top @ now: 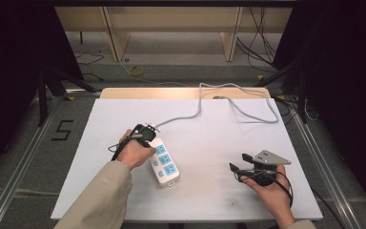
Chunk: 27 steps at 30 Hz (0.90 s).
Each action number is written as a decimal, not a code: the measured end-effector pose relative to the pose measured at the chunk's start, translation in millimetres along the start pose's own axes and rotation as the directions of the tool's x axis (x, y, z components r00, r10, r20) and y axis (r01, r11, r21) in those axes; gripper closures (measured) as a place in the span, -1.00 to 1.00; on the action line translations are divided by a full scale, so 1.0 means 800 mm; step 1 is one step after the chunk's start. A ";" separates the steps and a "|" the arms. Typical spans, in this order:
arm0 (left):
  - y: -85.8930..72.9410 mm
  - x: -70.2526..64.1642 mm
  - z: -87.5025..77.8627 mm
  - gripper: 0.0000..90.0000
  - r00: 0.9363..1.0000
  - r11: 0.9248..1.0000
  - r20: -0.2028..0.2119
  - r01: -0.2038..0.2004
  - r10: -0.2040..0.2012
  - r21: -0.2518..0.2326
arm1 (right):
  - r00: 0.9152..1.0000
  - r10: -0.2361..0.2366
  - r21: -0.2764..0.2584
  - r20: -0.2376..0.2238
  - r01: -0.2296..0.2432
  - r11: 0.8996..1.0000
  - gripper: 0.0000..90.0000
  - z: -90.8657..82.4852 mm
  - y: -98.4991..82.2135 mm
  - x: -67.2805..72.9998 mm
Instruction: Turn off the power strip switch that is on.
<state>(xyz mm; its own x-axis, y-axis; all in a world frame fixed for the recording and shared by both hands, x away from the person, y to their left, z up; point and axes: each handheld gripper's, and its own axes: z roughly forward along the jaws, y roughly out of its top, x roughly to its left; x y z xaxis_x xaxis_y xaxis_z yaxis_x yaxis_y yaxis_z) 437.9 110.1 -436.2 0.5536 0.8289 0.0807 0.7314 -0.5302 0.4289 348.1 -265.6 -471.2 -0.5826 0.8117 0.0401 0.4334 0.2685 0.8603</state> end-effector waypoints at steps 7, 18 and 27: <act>0.000 -0.001 0.003 0.99 1.000 1.000 -0.002 0.004 -0.004 0.004 | 1.000 0.000 0.000 0.001 0.000 1.000 -0.21 -0.001 0.000 0.000; 0.000 -0.003 0.003 0.99 1.000 1.000 -0.015 -0.004 0.004 0.015 | 1.000 -0.005 0.001 0.002 0.005 1.000 -0.21 -0.001 0.000 0.001; 0.000 -0.006 0.005 0.99 0.999 1.000 -0.043 -0.021 0.021 0.008 | 1.000 -0.006 0.001 0.000 0.006 1.000 -0.21 -0.001 0.000 0.001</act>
<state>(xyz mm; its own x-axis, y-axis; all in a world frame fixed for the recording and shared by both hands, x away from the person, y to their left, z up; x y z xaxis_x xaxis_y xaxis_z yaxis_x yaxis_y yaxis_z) 436.6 105.2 -440.0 0.5514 0.8243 0.1285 0.7226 -0.5488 0.4203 347.1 -265.2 -470.6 -0.5850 0.8103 0.0351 0.4310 0.2739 0.8598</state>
